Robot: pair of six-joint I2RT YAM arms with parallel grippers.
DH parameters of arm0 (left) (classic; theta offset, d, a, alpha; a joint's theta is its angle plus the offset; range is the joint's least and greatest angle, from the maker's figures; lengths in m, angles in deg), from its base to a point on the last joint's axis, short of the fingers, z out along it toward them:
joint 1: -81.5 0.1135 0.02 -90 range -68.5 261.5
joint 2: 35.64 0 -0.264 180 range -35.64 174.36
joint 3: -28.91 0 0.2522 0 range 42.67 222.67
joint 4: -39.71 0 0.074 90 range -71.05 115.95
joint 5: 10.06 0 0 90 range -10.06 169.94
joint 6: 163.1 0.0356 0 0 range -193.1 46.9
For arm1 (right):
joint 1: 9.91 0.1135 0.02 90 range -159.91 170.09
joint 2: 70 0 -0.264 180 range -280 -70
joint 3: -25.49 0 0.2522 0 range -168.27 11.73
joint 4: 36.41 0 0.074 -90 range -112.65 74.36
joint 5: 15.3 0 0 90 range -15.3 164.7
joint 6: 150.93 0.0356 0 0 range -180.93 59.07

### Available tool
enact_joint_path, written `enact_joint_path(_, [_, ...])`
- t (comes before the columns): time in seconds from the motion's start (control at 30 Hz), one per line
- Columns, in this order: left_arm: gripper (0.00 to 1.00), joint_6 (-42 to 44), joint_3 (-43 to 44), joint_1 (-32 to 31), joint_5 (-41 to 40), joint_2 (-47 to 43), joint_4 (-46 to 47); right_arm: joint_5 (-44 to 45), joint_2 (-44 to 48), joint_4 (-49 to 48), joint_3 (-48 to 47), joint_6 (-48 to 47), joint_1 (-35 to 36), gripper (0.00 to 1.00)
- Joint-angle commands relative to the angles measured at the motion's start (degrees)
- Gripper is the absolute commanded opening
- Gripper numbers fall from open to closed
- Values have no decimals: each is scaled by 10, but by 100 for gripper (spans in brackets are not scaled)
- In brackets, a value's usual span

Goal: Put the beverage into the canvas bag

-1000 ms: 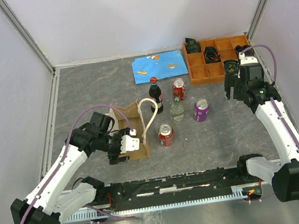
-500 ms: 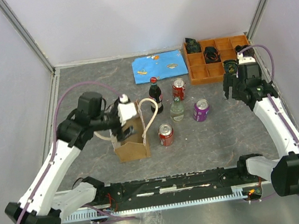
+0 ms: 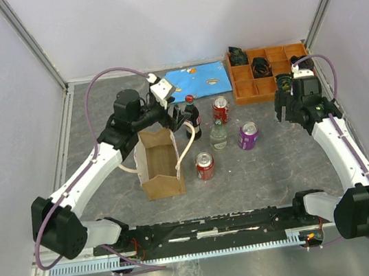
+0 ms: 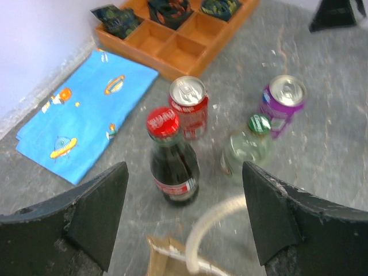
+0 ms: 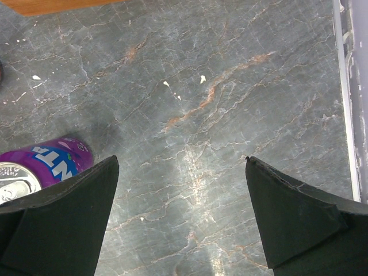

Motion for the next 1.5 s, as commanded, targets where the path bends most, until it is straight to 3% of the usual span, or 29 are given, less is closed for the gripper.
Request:
enact_joint_path(0.0, [86,-76,-5,-2,-13,29,159,18,26,6,-21,-14,3,99])
enact_joint_path(0.47, [87,-130,-127,-2,-47,58,389,11,8,18,-37,-11,2,99])
enact_joint_path(1.2, [82,-106,-106,-13,-61,164,492,18,5,24,-45,0,2,99])
enact_joint_path(1.27, [77,-105,-100,-15,-61,171,494,19,5,25,-45,0,2,99])
enact_joint_path(1.33, [64,-105,-98,-17,-59,175,498,19,3,24,-47,1,2,99])
enact_joint_path(1.47, [29,-107,-98,-18,-57,175,506,20,2,24,-47,1,2,99])
